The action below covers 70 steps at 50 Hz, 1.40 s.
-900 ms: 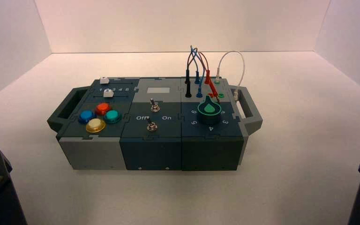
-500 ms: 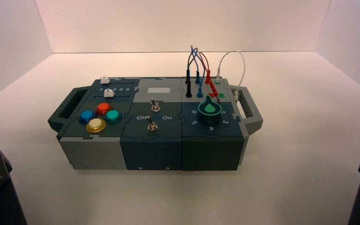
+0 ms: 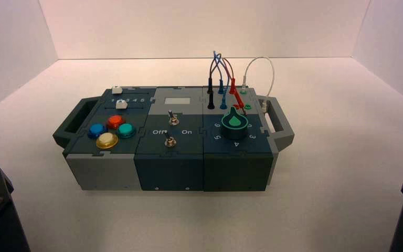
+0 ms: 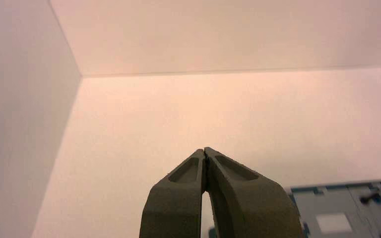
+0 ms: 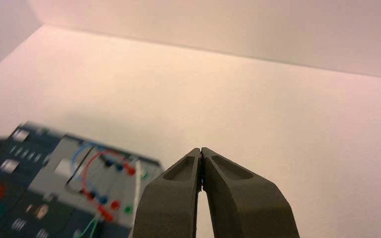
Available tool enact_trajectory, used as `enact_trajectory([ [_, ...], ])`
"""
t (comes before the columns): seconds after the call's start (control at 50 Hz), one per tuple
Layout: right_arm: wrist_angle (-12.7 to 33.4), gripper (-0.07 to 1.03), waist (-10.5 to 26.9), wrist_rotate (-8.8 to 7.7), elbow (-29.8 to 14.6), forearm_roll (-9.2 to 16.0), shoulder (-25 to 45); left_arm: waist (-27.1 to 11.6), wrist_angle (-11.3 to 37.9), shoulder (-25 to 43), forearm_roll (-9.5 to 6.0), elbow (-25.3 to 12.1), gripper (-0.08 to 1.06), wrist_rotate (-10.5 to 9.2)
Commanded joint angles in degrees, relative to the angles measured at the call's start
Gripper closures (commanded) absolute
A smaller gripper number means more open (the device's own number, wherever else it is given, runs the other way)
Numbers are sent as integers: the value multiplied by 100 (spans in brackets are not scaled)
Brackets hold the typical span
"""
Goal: Push the blue button with the right gripper.
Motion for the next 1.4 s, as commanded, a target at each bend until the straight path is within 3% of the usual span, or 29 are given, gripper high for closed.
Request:
enact_trajectory([
  [0.02,123,98,308,9,-264,18,0,-9,281,132,18,-369,101,18],
  [0.44,668,98,1494,18,-554,149,325,-9,1266,624,0,-686,101,26],
  [0.58,826,98,1890,18,-703,290,624,-26,1292,888,0,-694,101,26],
  [0.66,905,98,2329,18,-870,387,993,-62,1266,1178,0,-729,101,35],
  [0.94,1195,98,3357,18,-1582,422,2162,-62,1046,1819,-9,-826,101,9],
  [1.24,1266,98,3814,18,-2312,536,3322,-62,949,2048,-9,-826,101,9],
  [1.4,1310,98,3981,18,-2751,554,3990,211,932,1934,0,-835,101,0],
])
